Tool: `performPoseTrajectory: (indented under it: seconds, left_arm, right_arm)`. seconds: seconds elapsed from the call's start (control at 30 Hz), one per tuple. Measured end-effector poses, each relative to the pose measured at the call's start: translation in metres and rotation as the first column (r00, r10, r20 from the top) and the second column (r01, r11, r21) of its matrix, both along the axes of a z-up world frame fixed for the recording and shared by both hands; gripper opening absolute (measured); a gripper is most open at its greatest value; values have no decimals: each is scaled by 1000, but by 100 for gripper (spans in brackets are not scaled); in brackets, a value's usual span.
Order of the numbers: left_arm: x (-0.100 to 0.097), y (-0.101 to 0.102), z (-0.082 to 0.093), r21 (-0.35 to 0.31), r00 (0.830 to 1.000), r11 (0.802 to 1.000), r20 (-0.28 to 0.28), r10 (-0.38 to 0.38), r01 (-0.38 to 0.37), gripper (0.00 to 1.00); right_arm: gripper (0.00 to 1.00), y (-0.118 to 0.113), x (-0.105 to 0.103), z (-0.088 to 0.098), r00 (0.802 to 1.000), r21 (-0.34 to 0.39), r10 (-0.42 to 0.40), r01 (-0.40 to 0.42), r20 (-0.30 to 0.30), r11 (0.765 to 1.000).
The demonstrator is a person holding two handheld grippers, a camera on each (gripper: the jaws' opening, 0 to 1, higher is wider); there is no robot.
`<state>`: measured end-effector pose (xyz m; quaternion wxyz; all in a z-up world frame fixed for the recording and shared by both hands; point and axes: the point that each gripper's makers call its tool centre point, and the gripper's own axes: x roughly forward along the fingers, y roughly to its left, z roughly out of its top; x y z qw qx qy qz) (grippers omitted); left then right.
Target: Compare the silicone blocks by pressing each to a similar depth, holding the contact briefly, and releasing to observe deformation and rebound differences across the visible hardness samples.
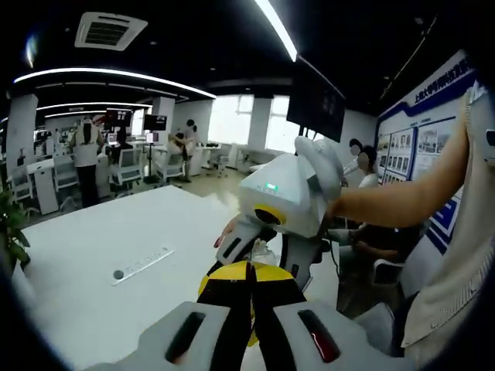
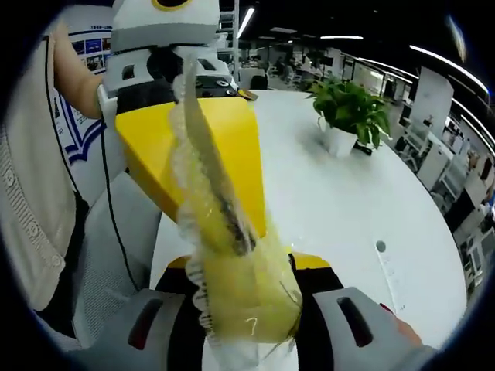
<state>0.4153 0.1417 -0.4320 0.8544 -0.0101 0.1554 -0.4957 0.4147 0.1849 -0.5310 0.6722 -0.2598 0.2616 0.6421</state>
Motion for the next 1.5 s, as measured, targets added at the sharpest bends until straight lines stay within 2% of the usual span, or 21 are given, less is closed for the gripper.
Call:
performPoseTrajectory:
  seconds: [0.17, 0.27, 0.5, 0.67, 0.87, 0.97, 1.17, 1.23, 1.5]
  left_arm:
    - [0, 1, 0, 7, 1000, 1000, 6, -5, 5, 0]
    - [1, 2, -1, 10, 1000, 1000, 6, -7, 7, 0]
    - [3, 3, 0, 3, 1000, 1000, 9, -7, 7, 0]
    - [-1, 0, 2, -3, 1000, 1000, 12, -10, 10, 0]
    - [-5, -2, 2, -9, 1000, 1000, 11, -13, 13, 0]
    - [-5, -2, 1, -9, 1000, 1000, 12, -14, 15, 0]
    - [-6, -2, 1, -5, 1000, 1000, 13, -16, 16, 0]
    - [-8, -2, 1, -1, 1000, 1000, 16, -18, 18, 0]
    - [-11, -2, 0, 4, 1000, 1000, 14, -19, 19, 0]
  right_arm:
    - [32, 0, -1, 1, 1000, 1, -2, 2, -22, 1000]
    - [30, 0, -3, -1, 998, -18, -22, 21, -55, 1000]
    - [25, 1, -2, 1, 999, -6, -30, 30, -29, 1000]
    - [20, 1, -4, 1, 999, -8, -31, 31, -35, 999]
    - [14, -1, -10, 0, 997, -20, -33, 31, -69, 999]
    - [13, -1, -9, -1, 998, -26, -28, 27, -56, 999]
    - [12, -2, -12, -2, 997, -33, -20, 18, -70, 999]
    - [12, -1, -12, -2, 998, -35, -13, 12, -54, 999]
    - [13, -2, -15, -4, 998, -53, -5, 2, -61, 999]
